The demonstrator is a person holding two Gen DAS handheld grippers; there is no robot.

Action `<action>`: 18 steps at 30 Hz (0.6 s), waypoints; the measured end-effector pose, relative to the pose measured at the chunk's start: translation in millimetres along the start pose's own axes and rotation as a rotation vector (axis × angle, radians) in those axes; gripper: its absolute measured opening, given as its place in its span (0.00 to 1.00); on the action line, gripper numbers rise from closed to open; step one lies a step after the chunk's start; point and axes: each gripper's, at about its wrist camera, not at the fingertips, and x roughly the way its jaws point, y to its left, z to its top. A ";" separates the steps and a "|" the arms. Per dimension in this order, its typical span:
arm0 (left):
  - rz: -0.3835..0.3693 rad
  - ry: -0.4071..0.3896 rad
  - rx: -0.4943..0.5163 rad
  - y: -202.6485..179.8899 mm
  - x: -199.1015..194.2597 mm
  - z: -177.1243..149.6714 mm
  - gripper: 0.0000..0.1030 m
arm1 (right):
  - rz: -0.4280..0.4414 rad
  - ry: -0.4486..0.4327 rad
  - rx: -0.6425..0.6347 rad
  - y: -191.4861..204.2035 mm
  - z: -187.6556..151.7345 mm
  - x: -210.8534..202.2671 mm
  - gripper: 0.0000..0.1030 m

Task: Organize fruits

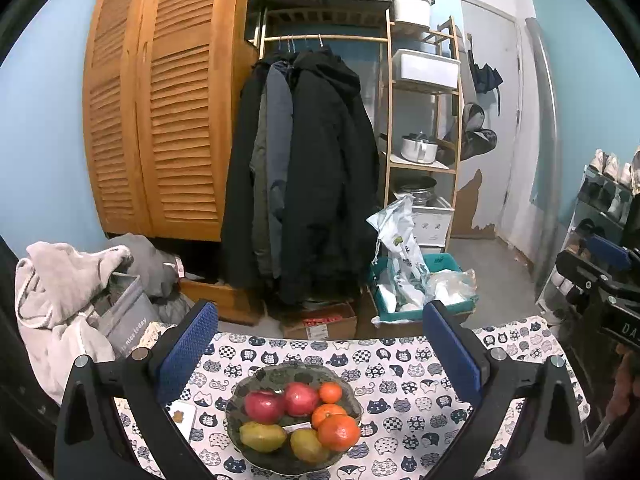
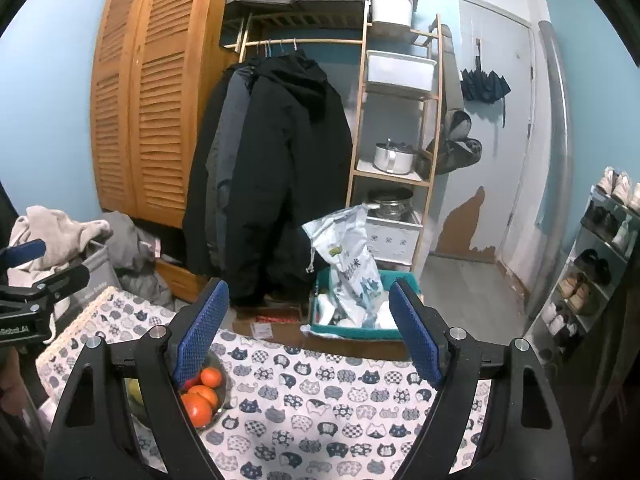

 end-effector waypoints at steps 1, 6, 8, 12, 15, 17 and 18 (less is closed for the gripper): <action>0.002 0.000 0.002 -0.4 0.4 -0.1 1.00 | 0.000 0.002 0.000 -0.3 -0.1 0.4 0.79; -0.001 -0.003 0.000 0.4 0.2 -0.5 1.00 | -0.002 0.002 0.000 -0.4 0.0 0.6 0.79; -0.002 -0.005 -0.003 1.0 -0.1 -0.5 1.00 | -0.006 0.000 0.001 -2.1 -0.3 0.6 0.79; -0.004 -0.003 -0.008 1.9 0.0 -0.3 1.00 | -0.014 -0.003 0.008 -5.7 -3.0 0.5 0.79; -0.008 -0.004 -0.013 1.5 -0.8 -0.5 1.00 | -0.017 0.001 0.010 -6.9 -4.2 1.7 0.79; -0.003 -0.002 -0.010 0.7 -0.5 -1.0 1.00 | -0.018 0.004 0.007 -6.4 -4.8 1.8 0.79; -0.002 0.000 -0.010 0.9 -1.0 -1.2 1.00 | -0.018 0.003 0.008 -6.3 -4.6 1.8 0.79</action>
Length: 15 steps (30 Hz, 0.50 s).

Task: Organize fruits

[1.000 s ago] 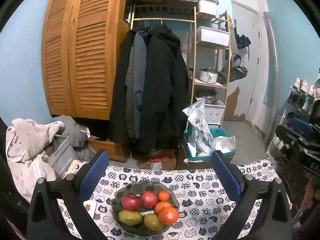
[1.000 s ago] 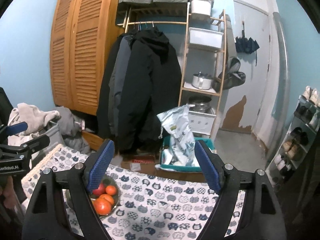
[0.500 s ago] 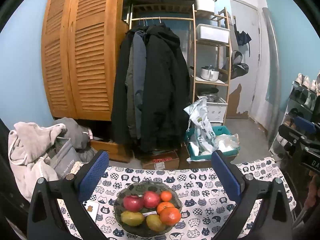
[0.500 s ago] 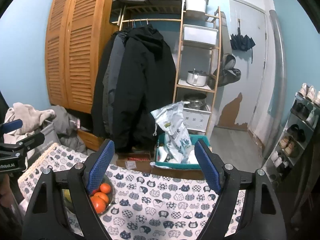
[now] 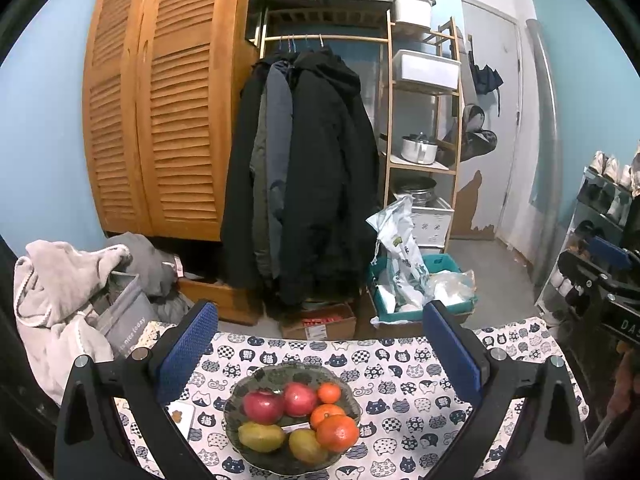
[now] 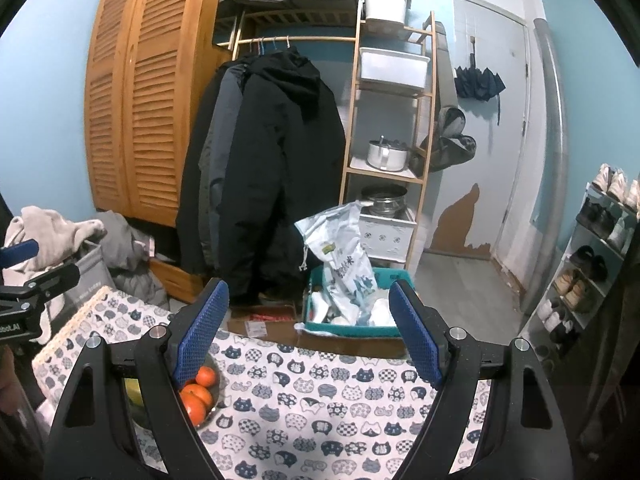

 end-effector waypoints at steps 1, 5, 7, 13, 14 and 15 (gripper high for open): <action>0.000 0.002 -0.001 0.1 -0.1 0.0 1.00 | 0.001 0.000 0.000 0.1 0.1 0.1 0.79; 0.001 0.003 -0.001 0.1 -0.8 0.6 1.00 | 0.001 0.000 0.001 0.5 0.2 0.2 0.79; 0.000 0.002 -0.001 0.3 -0.6 0.7 1.00 | -0.001 0.001 0.000 0.8 -0.1 0.2 0.79; 0.003 0.000 -0.002 1.0 0.0 0.9 1.00 | 0.000 0.002 -0.002 1.7 0.3 -0.1 0.79; 0.001 0.002 -0.002 0.8 0.0 1.0 1.00 | -0.001 0.001 0.000 1.8 0.5 -0.2 0.79; 0.003 0.002 -0.002 1.0 -0.2 1.2 1.00 | 0.000 0.001 0.000 1.8 0.6 -0.2 0.79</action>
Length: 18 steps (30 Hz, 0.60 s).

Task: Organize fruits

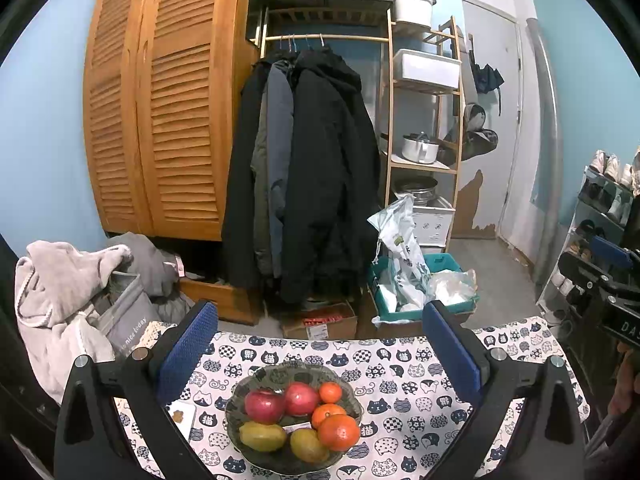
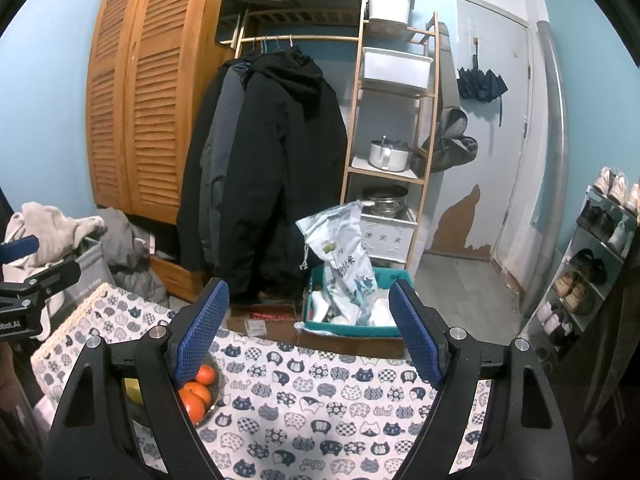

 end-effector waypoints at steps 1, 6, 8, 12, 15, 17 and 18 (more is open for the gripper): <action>0.001 0.000 0.001 0.1 -0.1 0.0 1.00 | 0.000 0.000 0.000 -0.1 -0.1 0.0 0.79; 0.007 0.005 0.001 1.9 0.1 1.3 1.00 | 0.000 0.001 -0.002 -0.5 0.0 0.1 0.79; 0.011 0.010 -0.001 2.8 1.1 2.4 1.00 | 0.002 0.001 -0.003 -0.4 0.1 0.0 0.79; 0.007 0.007 0.000 3.7 1.4 3.5 1.00 | 0.001 0.001 -0.003 -0.2 0.4 0.0 0.79; 0.002 -0.002 0.004 0.5 -0.4 3.2 1.00 | 0.001 0.000 -0.004 0.2 0.7 0.0 0.79; 0.000 -0.002 0.008 -1.6 -0.7 3.3 1.00 | -0.002 0.002 -0.003 0.4 0.2 0.3 0.79; -0.001 0.001 0.009 -2.5 -0.4 3.0 1.00 | 0.000 0.002 -0.003 0.5 0.6 0.2 0.79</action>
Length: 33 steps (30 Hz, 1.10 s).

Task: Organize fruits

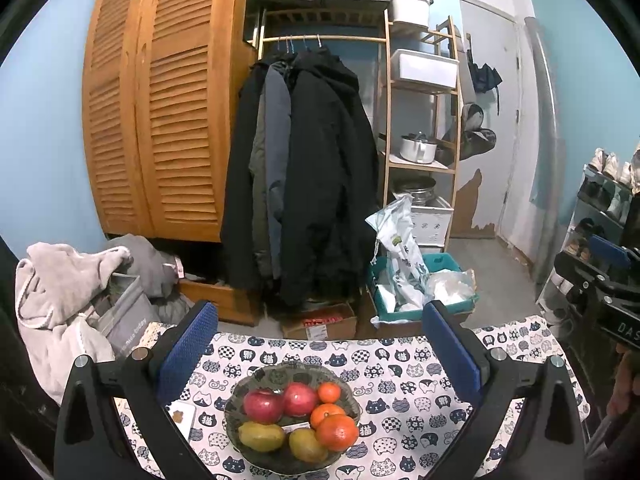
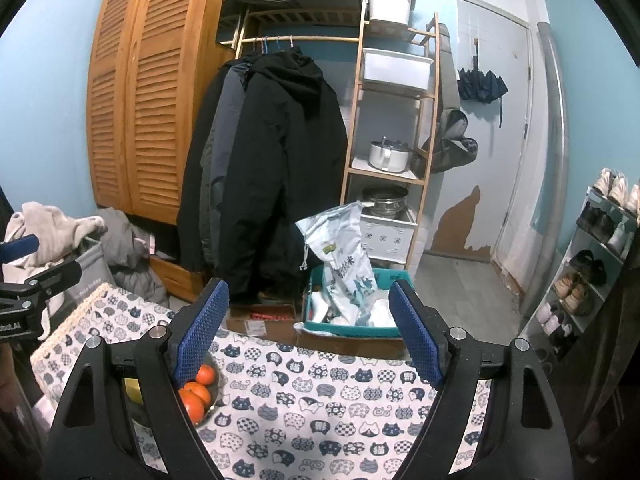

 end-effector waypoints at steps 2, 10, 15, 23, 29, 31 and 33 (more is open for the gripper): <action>0.003 0.007 -0.004 -0.1 1.2 0.7 1.00 | 0.001 0.002 0.002 -0.3 -0.4 -0.7 0.79; 0.018 -0.015 0.001 -4.7 -1.8 -0.5 1.00 | 0.000 -0.001 0.000 -2.2 -1.4 -1.4 0.79; 0.021 -0.017 0.002 -5.8 -2.3 -1.3 1.00 | 0.000 -0.002 -0.001 -2.2 -1.0 -1.3 0.79; 0.019 -0.016 0.002 -5.1 -1.8 -0.9 1.00 | 0.001 -0.001 -0.002 -2.6 -1.2 -1.5 0.79; 0.018 -0.018 0.005 -5.7 -1.1 -0.6 1.00 | 0.001 -0.002 -0.001 -2.2 -0.9 -1.5 0.79; 0.017 -0.019 0.004 -5.9 -1.9 -1.0 1.00 | 0.001 -0.002 -0.001 -2.2 -1.0 -1.6 0.79; 0.017 -0.021 0.004 -6.1 -3.2 -0.9 1.00 | 0.001 -0.001 -0.002 -2.2 -0.9 -1.6 0.79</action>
